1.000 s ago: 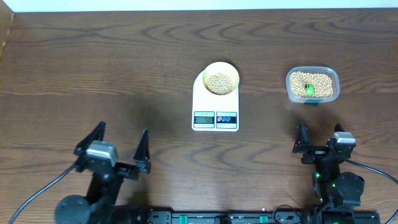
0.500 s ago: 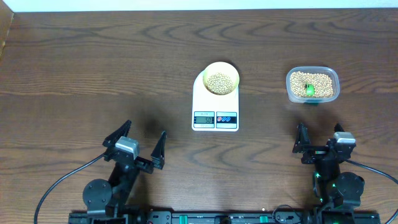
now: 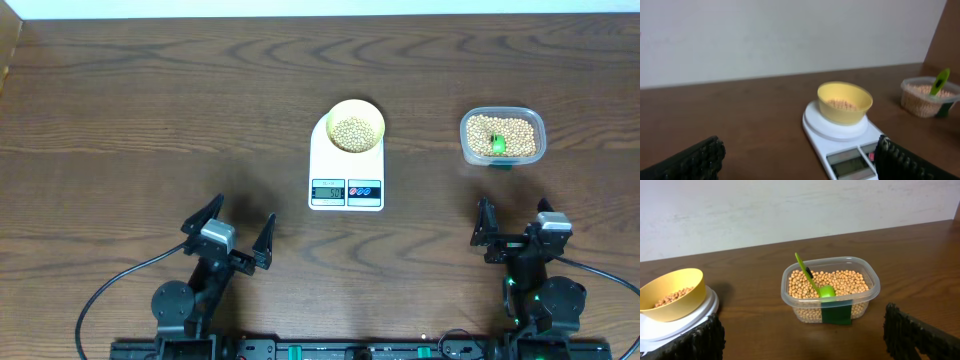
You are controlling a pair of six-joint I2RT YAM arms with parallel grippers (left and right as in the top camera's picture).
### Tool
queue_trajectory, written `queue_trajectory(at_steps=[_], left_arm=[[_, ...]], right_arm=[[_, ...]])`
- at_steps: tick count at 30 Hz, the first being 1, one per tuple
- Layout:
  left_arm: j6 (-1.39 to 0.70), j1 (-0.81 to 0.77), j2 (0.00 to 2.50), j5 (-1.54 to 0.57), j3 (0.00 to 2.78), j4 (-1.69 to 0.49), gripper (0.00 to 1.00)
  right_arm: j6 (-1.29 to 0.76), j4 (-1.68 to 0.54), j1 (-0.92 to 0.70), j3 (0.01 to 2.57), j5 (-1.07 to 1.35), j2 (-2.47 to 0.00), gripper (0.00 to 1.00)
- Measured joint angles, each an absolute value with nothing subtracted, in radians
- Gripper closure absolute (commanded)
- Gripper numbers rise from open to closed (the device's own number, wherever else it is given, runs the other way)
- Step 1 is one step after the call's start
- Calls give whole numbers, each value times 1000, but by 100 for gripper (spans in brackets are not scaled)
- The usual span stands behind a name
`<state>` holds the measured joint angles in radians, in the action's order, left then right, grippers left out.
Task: Scoop item into bowl and weigh 50g on scale
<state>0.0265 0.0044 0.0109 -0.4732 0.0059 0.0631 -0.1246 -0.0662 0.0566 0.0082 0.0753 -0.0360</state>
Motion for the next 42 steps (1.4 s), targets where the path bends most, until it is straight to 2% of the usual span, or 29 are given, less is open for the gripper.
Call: queue_trajectory(at_steps=[9,42], left_arm=[[26,4,10,-457,21,0,2],[27,4,10,-442,22,-3,2]], right_arm=[[-125,-66,57,8,75,-36,1],[-125,-66,57,8,75,-36,1]])
